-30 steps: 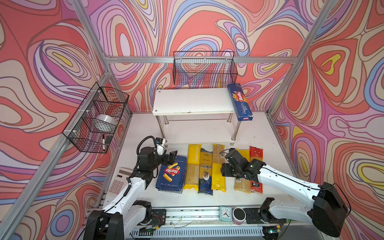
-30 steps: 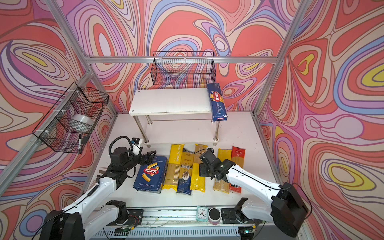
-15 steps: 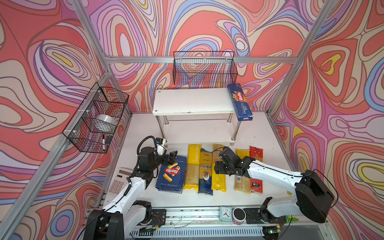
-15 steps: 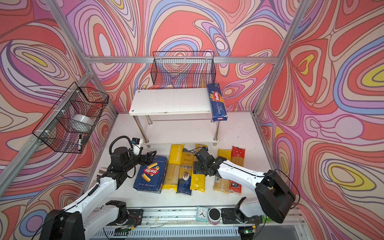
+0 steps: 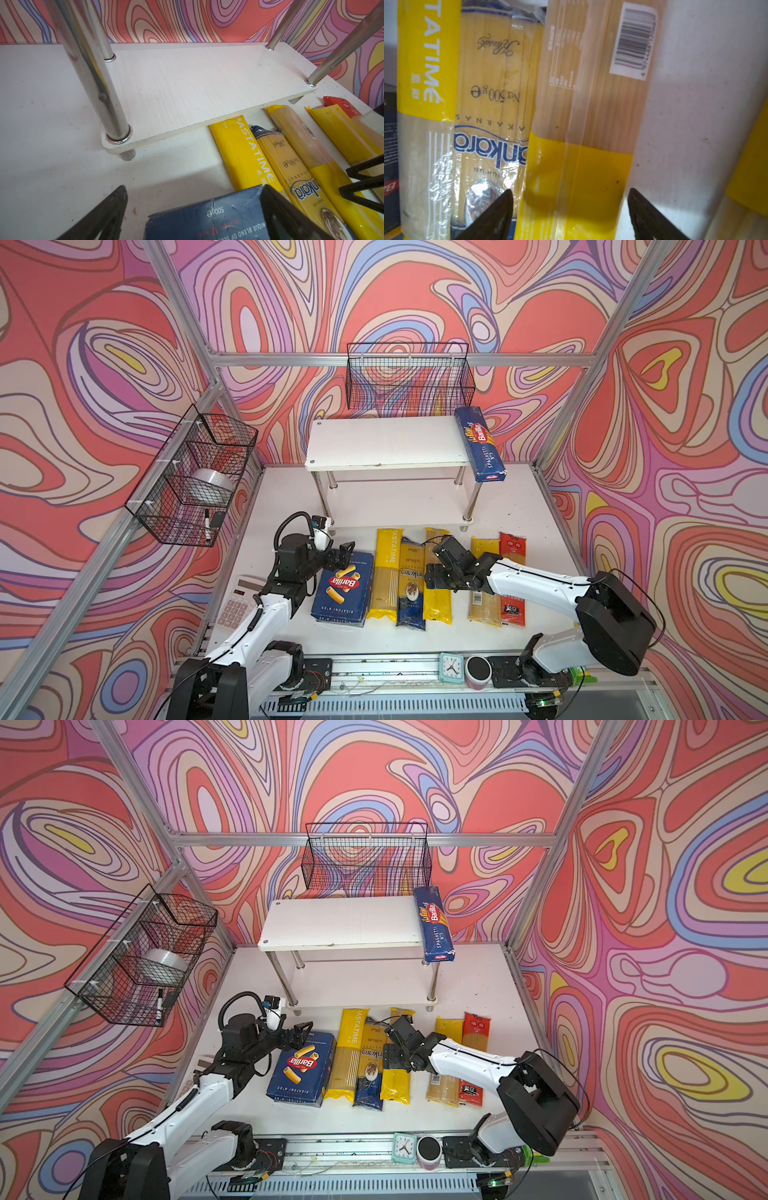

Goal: Place and organize the pasta boxes and bags onto the shelf
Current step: 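Lower the right gripper onto the yellow-and-clear spaghetti bag and close on it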

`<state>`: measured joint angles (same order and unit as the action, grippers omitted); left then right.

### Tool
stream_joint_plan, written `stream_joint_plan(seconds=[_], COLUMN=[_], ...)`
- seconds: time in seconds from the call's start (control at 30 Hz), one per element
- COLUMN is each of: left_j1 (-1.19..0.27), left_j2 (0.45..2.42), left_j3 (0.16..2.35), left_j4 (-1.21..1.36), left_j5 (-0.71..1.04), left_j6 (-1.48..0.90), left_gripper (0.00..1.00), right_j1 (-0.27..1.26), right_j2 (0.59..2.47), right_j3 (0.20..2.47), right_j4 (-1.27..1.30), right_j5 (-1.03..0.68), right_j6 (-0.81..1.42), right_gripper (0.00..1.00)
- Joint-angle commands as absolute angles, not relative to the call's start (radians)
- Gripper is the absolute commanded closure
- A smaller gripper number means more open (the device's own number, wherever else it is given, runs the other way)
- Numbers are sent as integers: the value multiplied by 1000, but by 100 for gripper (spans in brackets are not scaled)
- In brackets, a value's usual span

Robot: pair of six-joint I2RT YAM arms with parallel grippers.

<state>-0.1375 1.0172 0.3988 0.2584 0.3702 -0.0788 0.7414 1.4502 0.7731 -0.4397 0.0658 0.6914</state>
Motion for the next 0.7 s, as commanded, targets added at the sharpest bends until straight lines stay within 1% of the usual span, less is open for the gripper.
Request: stream_joint_plan(seconds=[0.0, 0.5, 0.67], left_j1=[-141, -140, -141], left_j2=[1022, 1027, 1029], left_j3=[425, 428, 429], left_j4=[261, 259, 259], left_j5=[377, 379, 377], left_j6=[-72, -71, -72], left_gripper=[0, 0, 0], right_j1=[750, 750, 750], right_j2=[1473, 1533, 1516], right_j3=[769, 754, 737], right_j4=[-422, -481, -480], right_j5=[73, 118, 127], right_j6=[698, 746, 747], right_gripper=[11, 11, 11])
